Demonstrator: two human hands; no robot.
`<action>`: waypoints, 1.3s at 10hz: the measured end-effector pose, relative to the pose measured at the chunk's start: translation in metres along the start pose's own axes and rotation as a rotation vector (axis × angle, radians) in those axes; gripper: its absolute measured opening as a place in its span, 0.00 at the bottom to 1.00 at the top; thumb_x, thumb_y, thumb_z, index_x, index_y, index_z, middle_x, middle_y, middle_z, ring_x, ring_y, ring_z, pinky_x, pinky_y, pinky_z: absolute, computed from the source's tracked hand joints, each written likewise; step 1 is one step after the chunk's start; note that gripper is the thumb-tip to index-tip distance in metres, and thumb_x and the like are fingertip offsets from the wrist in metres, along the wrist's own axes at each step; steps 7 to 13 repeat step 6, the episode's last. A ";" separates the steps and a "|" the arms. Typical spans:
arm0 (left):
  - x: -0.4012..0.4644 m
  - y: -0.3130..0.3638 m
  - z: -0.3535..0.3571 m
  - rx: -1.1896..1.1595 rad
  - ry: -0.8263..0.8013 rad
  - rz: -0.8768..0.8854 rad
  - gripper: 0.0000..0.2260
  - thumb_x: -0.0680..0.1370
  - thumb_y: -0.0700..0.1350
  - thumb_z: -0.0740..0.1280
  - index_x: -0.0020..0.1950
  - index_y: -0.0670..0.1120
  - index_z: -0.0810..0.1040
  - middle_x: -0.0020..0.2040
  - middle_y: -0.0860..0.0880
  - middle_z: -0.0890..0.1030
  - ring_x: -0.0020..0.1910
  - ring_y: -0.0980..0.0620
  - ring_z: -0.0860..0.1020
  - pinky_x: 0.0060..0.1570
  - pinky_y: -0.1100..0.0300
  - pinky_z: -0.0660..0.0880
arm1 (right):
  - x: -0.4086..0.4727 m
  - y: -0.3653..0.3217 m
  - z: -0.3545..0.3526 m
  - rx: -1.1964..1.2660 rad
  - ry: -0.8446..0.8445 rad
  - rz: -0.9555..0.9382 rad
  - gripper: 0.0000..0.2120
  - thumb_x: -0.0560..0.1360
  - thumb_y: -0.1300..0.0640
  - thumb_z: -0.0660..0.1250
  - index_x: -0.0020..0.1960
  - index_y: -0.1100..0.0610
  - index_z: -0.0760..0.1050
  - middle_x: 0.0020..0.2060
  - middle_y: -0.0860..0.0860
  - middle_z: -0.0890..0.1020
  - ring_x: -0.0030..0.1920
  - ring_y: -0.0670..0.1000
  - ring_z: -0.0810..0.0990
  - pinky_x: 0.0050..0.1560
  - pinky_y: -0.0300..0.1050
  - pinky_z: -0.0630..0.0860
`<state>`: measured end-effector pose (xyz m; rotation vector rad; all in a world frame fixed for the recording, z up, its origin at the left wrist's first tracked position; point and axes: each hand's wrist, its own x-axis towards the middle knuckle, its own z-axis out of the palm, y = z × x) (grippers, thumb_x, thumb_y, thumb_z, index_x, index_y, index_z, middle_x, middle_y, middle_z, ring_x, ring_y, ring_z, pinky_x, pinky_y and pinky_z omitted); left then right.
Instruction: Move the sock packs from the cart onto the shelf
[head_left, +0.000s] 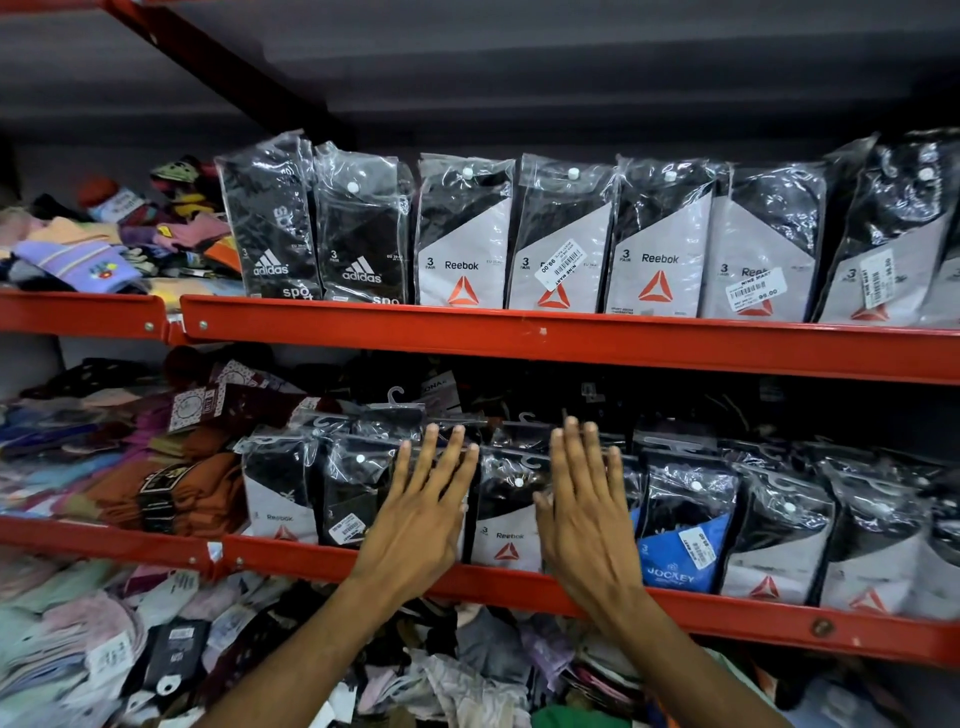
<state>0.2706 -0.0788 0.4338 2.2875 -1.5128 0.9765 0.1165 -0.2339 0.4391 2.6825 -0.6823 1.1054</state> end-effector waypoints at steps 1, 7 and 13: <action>-0.001 0.000 0.007 0.001 -0.030 0.004 0.28 0.85 0.51 0.51 0.82 0.47 0.45 0.83 0.45 0.45 0.81 0.42 0.38 0.77 0.41 0.41 | -0.004 0.017 0.001 -0.036 -0.057 0.042 0.31 0.83 0.46 0.45 0.80 0.63 0.46 0.81 0.59 0.48 0.81 0.58 0.43 0.78 0.59 0.42; 0.001 0.008 0.002 0.055 -0.021 -0.004 0.29 0.85 0.56 0.50 0.82 0.46 0.46 0.83 0.44 0.48 0.81 0.41 0.40 0.77 0.39 0.40 | -0.012 0.063 -0.005 -0.029 -0.028 0.005 0.35 0.82 0.38 0.44 0.81 0.60 0.46 0.82 0.56 0.48 0.81 0.53 0.42 0.79 0.58 0.46; 0.001 0.008 0.002 0.055 -0.021 -0.004 0.29 0.85 0.56 0.50 0.82 0.46 0.46 0.83 0.44 0.48 0.81 0.41 0.40 0.77 0.39 0.40 | -0.012 0.063 -0.005 -0.029 -0.028 0.005 0.35 0.82 0.38 0.44 0.81 0.60 0.46 0.82 0.56 0.48 0.81 0.53 0.42 0.79 0.58 0.46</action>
